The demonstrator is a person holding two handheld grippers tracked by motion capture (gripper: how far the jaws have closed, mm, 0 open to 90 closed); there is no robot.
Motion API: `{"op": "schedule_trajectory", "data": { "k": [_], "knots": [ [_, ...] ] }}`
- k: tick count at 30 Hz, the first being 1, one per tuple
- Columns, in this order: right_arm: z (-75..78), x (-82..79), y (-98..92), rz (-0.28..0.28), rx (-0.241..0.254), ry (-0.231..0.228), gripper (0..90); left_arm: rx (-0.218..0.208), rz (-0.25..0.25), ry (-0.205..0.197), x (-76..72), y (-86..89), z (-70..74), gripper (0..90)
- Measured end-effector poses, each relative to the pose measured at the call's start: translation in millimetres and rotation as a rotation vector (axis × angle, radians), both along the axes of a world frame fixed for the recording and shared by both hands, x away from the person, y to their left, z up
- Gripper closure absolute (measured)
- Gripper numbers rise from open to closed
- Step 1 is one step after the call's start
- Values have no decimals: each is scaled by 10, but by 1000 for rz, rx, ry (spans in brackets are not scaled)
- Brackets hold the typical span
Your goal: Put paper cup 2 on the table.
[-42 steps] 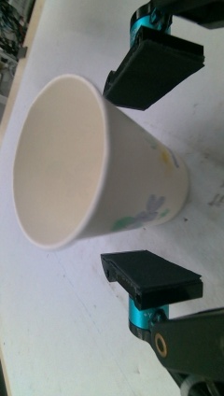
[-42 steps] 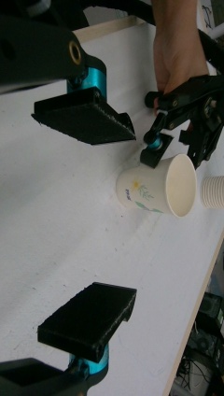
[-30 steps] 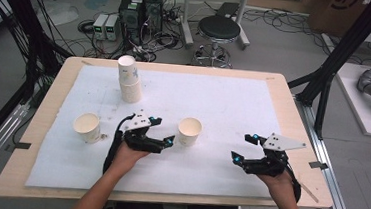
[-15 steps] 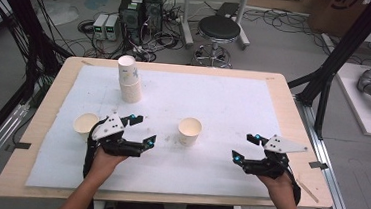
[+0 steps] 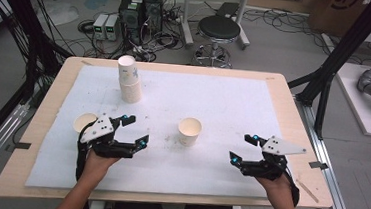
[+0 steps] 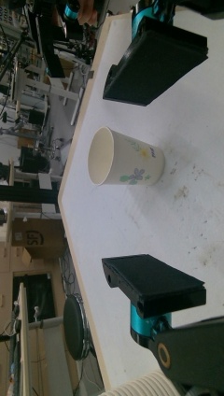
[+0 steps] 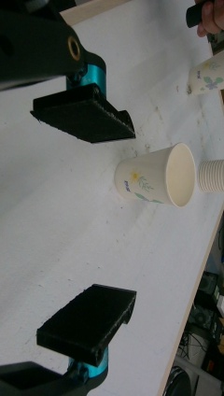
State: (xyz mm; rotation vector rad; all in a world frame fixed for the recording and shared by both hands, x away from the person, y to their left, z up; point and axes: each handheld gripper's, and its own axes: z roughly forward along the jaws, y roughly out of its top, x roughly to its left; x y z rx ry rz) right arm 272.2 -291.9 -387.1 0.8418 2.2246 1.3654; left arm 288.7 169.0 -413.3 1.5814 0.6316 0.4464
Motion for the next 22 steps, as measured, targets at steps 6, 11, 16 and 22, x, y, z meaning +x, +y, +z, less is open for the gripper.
{"op": "schedule_trajectory", "data": {
  "k": [6,11,16,22],
  "knots": [
    [-4,17,2,6,-2,-4,200,6,9,1,-2,8,-9,166],
    [-8,20,7,6,-2,-5,200,16,10,0,2,-3,-22,166],
    [-1,14,2,8,2,-6,200,19,9,4,7,-12,-29,167],
    [6,11,-9,8,4,-7,200,22,10,4,14,-11,-29,168]
  ]
}}
